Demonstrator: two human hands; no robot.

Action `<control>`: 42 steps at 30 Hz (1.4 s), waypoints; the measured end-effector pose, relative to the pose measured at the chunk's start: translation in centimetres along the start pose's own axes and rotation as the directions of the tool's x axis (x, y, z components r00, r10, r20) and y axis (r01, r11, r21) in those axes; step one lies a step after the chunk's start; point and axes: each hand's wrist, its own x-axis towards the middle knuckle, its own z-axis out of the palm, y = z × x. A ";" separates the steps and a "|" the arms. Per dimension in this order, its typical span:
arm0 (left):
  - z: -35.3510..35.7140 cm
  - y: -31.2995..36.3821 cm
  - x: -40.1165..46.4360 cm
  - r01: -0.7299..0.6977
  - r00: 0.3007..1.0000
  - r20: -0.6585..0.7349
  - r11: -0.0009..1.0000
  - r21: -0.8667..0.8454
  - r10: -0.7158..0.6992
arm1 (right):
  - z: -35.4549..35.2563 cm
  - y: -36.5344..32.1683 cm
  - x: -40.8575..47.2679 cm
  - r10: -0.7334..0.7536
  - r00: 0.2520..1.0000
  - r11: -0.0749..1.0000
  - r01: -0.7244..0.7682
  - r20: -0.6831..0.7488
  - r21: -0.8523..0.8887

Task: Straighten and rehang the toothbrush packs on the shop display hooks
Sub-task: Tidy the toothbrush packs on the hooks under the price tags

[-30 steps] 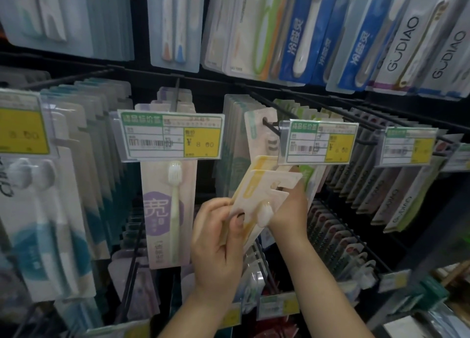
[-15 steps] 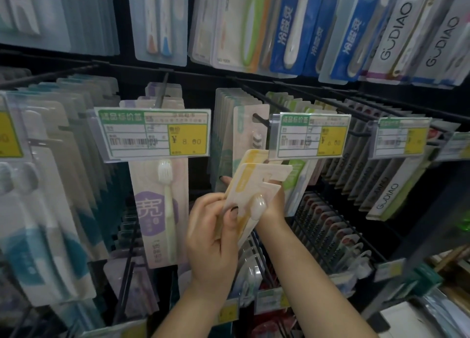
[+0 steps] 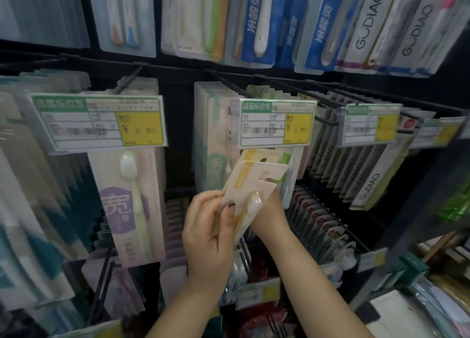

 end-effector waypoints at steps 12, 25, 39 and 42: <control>2.4 2.3 -0.7 -0.066 0.997 0.031 0.998 -0.005 0.066 | -5.4 0.1 -2.3 -0.040 0.939 0.981 -0.028 0.340 0.193; 9.0 4.2 -2.2 0.099 0.995 0.034 0.986 -0.132 -0.096 | -11.9 3.0 -3.4 0.018 0.939 0.930 -0.142 0.344 0.339; 13.2 4.4 -1.9 0.359 0.916 0.224 0.930 -0.084 -0.333 | -16.9 2.6 0.4 -0.046 0.998 0.976 0.056 -0.049 0.210; 13.4 4.1 -2.3 0.329 0.926 0.225 0.941 -0.083 -0.303 | -16.8 2.6 2.1 -0.068 0.994 0.990 0.078 -0.086 0.118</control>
